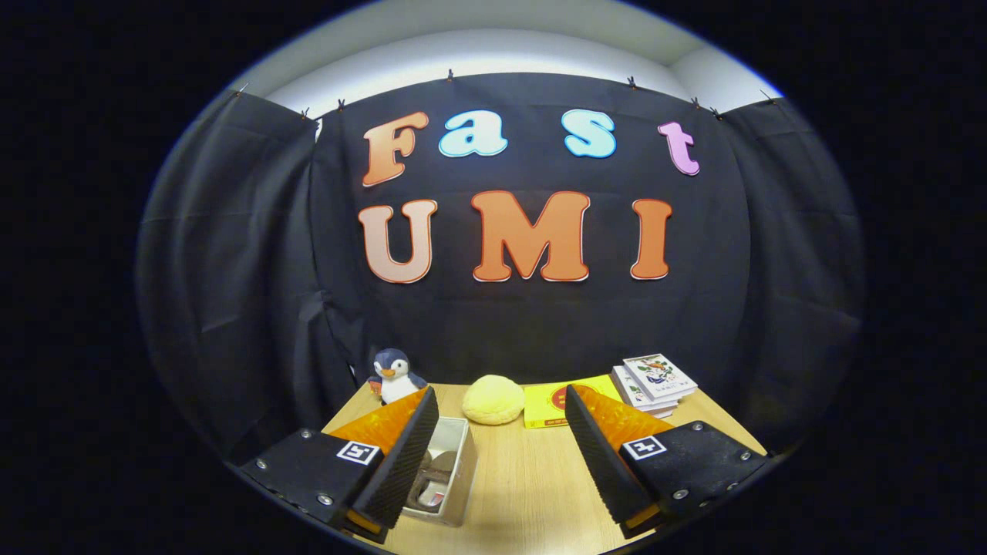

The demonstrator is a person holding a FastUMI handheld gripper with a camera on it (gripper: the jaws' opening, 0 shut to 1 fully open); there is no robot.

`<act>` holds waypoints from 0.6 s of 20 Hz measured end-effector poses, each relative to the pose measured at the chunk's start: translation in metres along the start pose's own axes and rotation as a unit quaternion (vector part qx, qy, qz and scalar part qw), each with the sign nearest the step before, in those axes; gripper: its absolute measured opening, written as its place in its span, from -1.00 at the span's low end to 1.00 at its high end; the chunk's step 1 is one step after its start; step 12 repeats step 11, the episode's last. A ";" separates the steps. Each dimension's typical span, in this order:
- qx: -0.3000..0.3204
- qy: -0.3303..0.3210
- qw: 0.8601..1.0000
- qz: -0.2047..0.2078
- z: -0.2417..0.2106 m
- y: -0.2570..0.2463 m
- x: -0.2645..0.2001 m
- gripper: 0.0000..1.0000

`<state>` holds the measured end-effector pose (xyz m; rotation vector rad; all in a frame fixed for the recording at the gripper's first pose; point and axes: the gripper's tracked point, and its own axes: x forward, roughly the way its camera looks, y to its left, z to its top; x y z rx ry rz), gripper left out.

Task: Open the storage box then place both shoes into the box .Put the left shoe in first, then the right shoe, with the right side of both shoes facing outward in a uniform manner.

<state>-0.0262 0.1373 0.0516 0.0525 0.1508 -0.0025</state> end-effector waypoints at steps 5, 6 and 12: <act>-0.033 -0.022 0.999 0.002 0.004 -0.037 -0.008 0.97; -0.035 -0.021 0.999 0.007 0.001 -0.041 -0.009 0.97; -0.008 -0.011 0.999 0.035 -0.011 -0.056 -0.013 0.97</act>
